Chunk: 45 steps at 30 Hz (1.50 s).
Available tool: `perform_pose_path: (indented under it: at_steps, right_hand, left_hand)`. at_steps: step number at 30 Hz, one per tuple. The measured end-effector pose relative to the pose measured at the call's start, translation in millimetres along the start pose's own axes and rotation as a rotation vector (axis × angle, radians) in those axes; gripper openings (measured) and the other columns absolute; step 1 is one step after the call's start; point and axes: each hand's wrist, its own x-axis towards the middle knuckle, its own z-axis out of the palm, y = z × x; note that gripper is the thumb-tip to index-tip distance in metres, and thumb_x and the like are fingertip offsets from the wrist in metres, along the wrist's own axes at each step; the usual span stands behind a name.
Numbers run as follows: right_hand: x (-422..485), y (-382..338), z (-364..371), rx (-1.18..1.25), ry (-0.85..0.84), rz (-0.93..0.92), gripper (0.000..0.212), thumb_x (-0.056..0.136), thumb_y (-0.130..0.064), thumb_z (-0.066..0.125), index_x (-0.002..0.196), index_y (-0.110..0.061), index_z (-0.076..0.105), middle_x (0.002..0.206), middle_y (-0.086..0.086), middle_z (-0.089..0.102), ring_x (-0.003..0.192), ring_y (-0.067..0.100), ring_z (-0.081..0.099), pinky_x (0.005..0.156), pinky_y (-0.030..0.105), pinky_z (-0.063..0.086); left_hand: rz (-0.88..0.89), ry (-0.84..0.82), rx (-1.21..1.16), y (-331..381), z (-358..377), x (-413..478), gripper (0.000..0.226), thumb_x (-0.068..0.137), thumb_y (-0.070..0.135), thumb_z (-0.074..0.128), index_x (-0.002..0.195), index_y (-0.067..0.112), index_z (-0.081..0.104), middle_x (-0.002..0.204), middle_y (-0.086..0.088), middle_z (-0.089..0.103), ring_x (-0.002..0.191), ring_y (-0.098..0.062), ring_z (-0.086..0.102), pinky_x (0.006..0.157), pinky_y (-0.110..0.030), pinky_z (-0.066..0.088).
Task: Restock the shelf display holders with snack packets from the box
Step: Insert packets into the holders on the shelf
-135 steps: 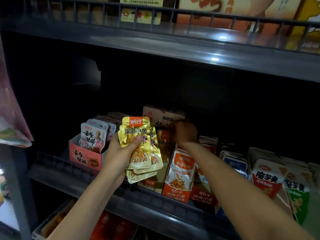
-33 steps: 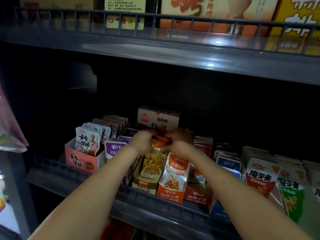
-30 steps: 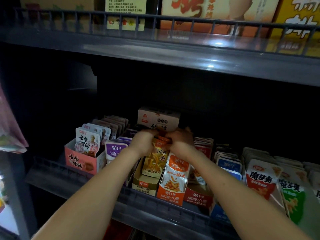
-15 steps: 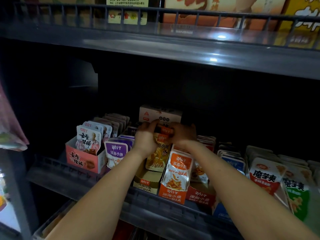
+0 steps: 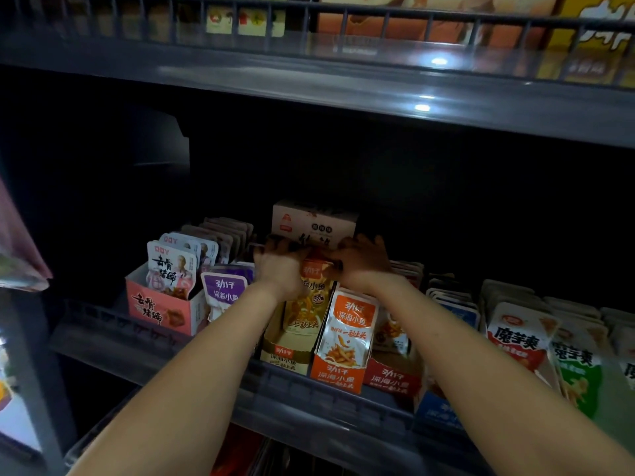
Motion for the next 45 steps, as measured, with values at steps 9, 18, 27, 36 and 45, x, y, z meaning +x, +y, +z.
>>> perform_pose_path:
  at_steps: [9, 18, 27, 36, 45]
  right_hand:
    - [-7.3, -2.8, 4.8, 0.080, 0.053, 0.062, 0.056, 0.089, -0.056, 0.049, 0.141, -0.044, 0.034, 0.140, -0.002, 0.047, 0.130, 0.025, 0.035, 0.104, 0.040, 0.021]
    - [-29.4, -0.3, -15.2, 0.206, 0.132, 0.080, 0.049, 0.089, -0.052, 0.054, 0.136, -0.043, 0.043, 0.141, -0.006, 0.047, 0.131, 0.022, 0.034, 0.104, 0.038, 0.021]
    - [-166.9, 22.9, -40.9, 0.435, 0.224, 0.161, 0.038, 0.090, -0.044, 0.058, 0.126, -0.032, 0.058, 0.128, -0.007, 0.059, 0.121, 0.017, 0.048, 0.098, 0.033, 0.032]
    - [-378.7, 46.9, -8.6, 0.638, 0.041, 0.364, 0.031, 0.085, -0.032, 0.069, 0.114, -0.023, 0.067, 0.106, -0.011, 0.067, 0.096, 0.005, 0.061, 0.088, 0.022, 0.048]
    - [-569.5, 54.4, 97.2, 0.720, -0.266, 0.779, 0.029, 0.087, -0.034, 0.066, 0.114, -0.023, 0.066, 0.099, -0.010, 0.065, 0.091, 0.007, 0.061, 0.080, 0.024, 0.049]
  left_hand:
    - [0.015, 0.050, -0.108, -1.8, -1.9, -4.3, 0.087, 0.075, 0.047, 0.073, 0.145, 0.034, 0.023, 0.150, -0.004, 0.028, 0.137, -0.031, 0.027, 0.111, -0.042, 0.018]
    - [0.049, 0.102, -0.207, 5.2, -10.8, -6.7, 0.066, 0.082, 0.039, 0.068, 0.139, 0.028, 0.038, 0.136, -0.007, 0.048, 0.128, -0.030, 0.041, 0.106, -0.037, 0.029]
    - [0.130, 0.247, -0.466, 46.6, -48.5, -67.7, 0.033, 0.085, 0.020, 0.067, 0.118, 0.017, 0.064, 0.120, -0.007, 0.062, 0.112, -0.027, 0.055, 0.089, -0.033, 0.045]
    - [0.300, -0.065, -0.833, 130.7, -11.8, -208.6, 0.013, 0.082, 0.006, 0.069, 0.092, 0.014, 0.069, 0.089, 0.001, 0.068, 0.081, -0.014, 0.064, 0.082, -0.028, 0.051]
    - [0.333, -0.415, -0.816, 188.8, 99.3, -357.7, 0.017, 0.086, 0.011, 0.067, 0.103, 0.015, 0.068, 0.096, 0.002, 0.067, 0.091, -0.014, 0.064, 0.083, -0.025, 0.049]
